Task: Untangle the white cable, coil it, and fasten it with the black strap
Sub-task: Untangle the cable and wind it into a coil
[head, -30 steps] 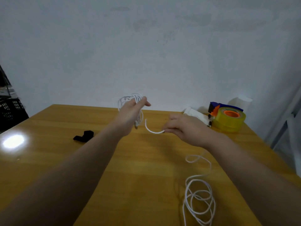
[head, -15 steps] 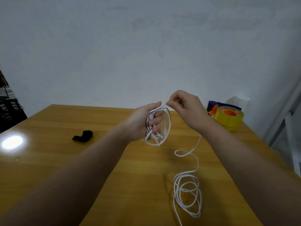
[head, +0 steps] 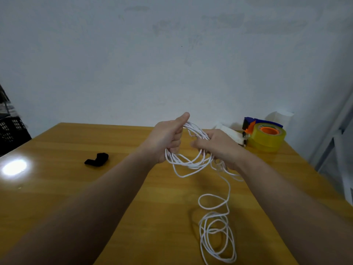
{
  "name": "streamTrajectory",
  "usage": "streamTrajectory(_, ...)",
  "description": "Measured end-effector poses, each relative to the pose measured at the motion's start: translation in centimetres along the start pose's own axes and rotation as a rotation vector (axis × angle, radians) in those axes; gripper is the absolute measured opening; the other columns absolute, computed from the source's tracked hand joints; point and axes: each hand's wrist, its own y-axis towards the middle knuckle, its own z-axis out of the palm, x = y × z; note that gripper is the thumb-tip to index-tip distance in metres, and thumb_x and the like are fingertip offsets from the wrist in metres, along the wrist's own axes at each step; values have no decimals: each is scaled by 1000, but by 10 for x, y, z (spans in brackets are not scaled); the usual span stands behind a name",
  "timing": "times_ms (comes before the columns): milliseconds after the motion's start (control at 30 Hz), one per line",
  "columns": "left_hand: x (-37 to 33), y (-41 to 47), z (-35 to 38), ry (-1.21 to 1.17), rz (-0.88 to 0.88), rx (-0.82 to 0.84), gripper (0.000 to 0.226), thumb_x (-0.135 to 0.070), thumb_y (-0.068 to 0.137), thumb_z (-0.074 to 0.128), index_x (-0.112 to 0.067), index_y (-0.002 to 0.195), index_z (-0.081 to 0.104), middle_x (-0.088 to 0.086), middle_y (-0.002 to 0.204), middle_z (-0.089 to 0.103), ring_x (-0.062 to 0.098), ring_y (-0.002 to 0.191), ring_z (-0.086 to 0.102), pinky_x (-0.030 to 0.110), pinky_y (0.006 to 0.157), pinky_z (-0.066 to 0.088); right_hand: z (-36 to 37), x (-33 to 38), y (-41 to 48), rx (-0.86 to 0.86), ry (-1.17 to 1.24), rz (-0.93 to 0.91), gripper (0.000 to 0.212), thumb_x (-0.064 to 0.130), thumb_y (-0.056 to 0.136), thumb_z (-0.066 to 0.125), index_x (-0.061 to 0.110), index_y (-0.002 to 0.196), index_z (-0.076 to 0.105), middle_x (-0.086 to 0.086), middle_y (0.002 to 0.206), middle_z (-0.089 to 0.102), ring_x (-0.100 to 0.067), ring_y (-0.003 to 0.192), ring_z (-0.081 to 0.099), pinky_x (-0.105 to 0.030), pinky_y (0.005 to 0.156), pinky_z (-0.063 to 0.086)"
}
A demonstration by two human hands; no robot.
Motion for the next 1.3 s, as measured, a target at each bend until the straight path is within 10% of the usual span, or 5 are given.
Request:
streamTrajectory(233, 0, -1, -9, -154, -14, 30, 33, -38, 73, 69, -16, 64, 47, -3, 47, 41, 15, 45, 53, 36, 77, 58, -7, -12, -5, -135, 524, 38, 15, 2, 87, 57, 6, 75, 65, -11, 72, 71, -24, 70, 69, -33, 68, 55)
streamTrajectory(567, 10, -20, -21, -190, -242, 405, 43, -45, 81, 42, -6, 65, 54, -5, 28, 27, 4, 21, 25, 15, 35, 38, 28, 0, -2, -218, 1065, 182, 39, 13, 94, 50, 12, 57, 38, 1, 36, 35, -12, 30, 37, -19, 39, 40)
streamTrajectory(833, 1, -15, -30, 84, -336, 423, 68, -71, 72, 36, -6, 78, 54, 8, 42, 56, 23, 43, 62, 30, 53, 54, 30, 14, 13, -113, 289, -59, 32, 30, 94, 52, 15, 66, 45, 7, 41, 36, -13, 38, 32, -23, 42, 31)
streamTrajectory(1133, 8, -6, -22, -51, -181, 89, 46, -47, 95, 44, -22, 59, 29, -11, 41, 19, 2, 30, 15, 19, 37, 5, 0, 7, 17, 185, -125, -113, 28, 37, 87, 63, 13, 102, 59, -4, 83, 65, -15, 70, 63, -29, 59, 48)
streamTrajectory(1300, 7, -2, -48, 57, -21, -190, 48, -40, 95, 51, -24, 59, 25, -11, 41, 17, 6, 34, 13, 18, 38, 8, -23, -1, 15, 301, -247, -50, 40, 33, 75, 76, 27, 112, 64, 6, 80, 65, -4, 70, 60, -22, 64, 43)
